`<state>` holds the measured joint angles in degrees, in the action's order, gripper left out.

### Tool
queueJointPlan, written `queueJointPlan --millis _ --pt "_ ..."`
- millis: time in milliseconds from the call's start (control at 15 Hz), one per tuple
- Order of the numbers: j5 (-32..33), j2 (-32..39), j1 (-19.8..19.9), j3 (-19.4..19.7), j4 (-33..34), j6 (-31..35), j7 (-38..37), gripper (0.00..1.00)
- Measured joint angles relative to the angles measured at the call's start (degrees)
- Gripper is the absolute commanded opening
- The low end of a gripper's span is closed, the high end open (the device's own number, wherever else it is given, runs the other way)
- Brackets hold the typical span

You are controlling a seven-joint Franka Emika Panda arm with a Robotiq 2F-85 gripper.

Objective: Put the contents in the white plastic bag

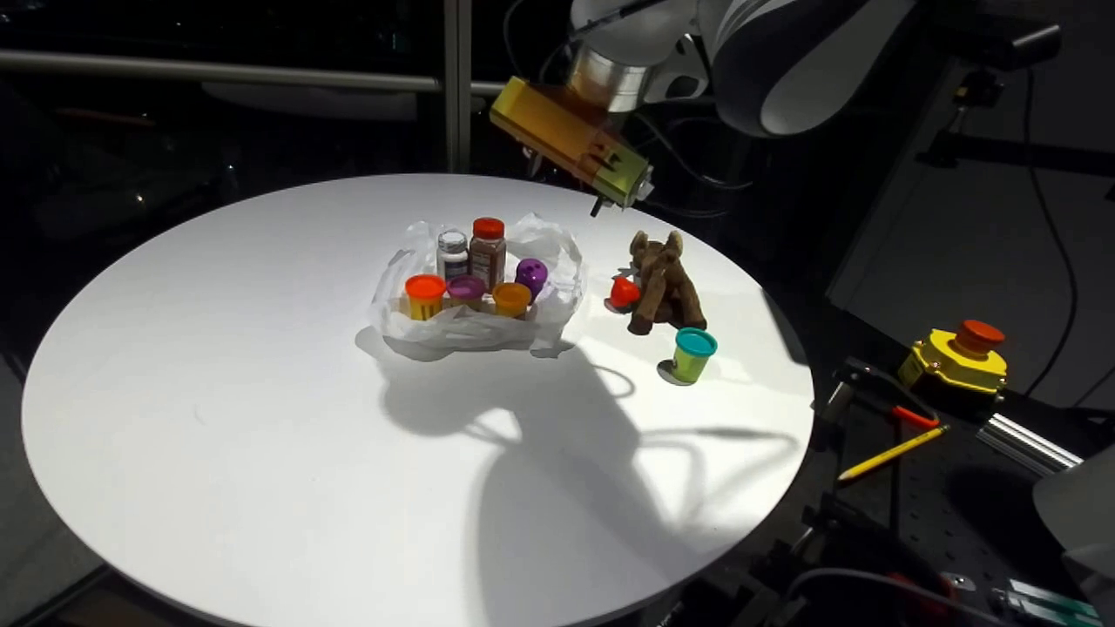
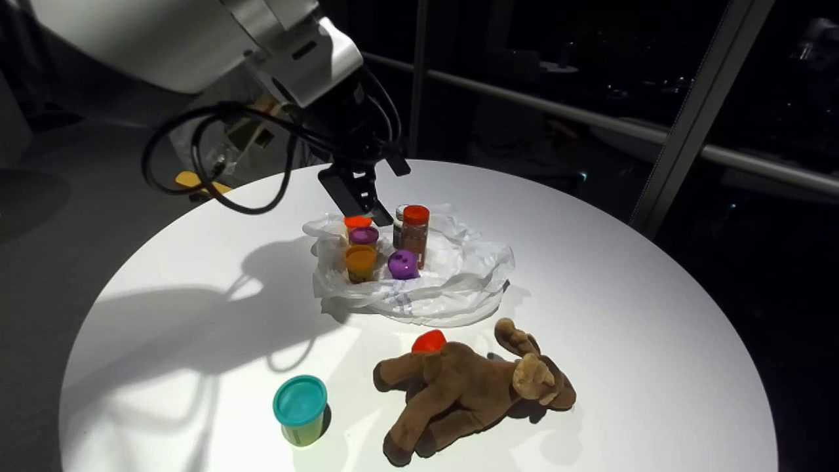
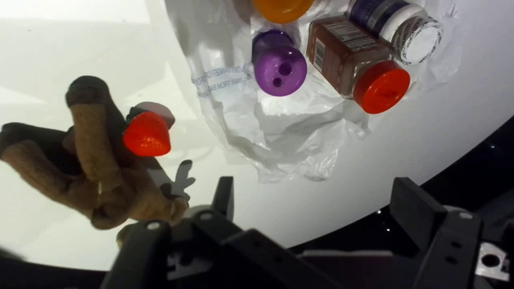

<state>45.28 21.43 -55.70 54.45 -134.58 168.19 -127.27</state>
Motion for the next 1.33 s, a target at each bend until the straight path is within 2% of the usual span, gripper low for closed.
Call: queueJointPlan --millis 133,267,400,667,733,800,933,1067,1200,1333 --pt "2.7 -5.4 -6.4 3.9 -3.2 -6.1 0.8 1.0" --pt "2.7 -11.1 -10.4 6.0 -6.8 -10.5 5.6 1.0" --pt "2.8 -16.3 -11.4 6.9 -10.1 -12.6 11.0 1.0" --pt "2.2 -26.4 -10.4 8.5 -16.4 -17.3 23.1 1.0" --pt "0.2 -28.2 -7.8 6.8 -18.0 -18.2 26.9 1.0" --pt "-2.7 -29.3 -3.4 3.2 -19.4 -18.5 31.4 1.0" --pt "-7.1 -30.1 0.7 0.8 -21.6 -19.0 38.6 1.0" --pt "-13.5 -28.9 9.0 -7.7 -23.2 -19.0 45.9 1.0" --pt "-16.2 -26.6 11.8 -11.2 -23.5 -18.8 49.1 1.0" --pt "-19.2 -23.3 19.0 -20.2 -23.4 -17.7 51.6 1.0"
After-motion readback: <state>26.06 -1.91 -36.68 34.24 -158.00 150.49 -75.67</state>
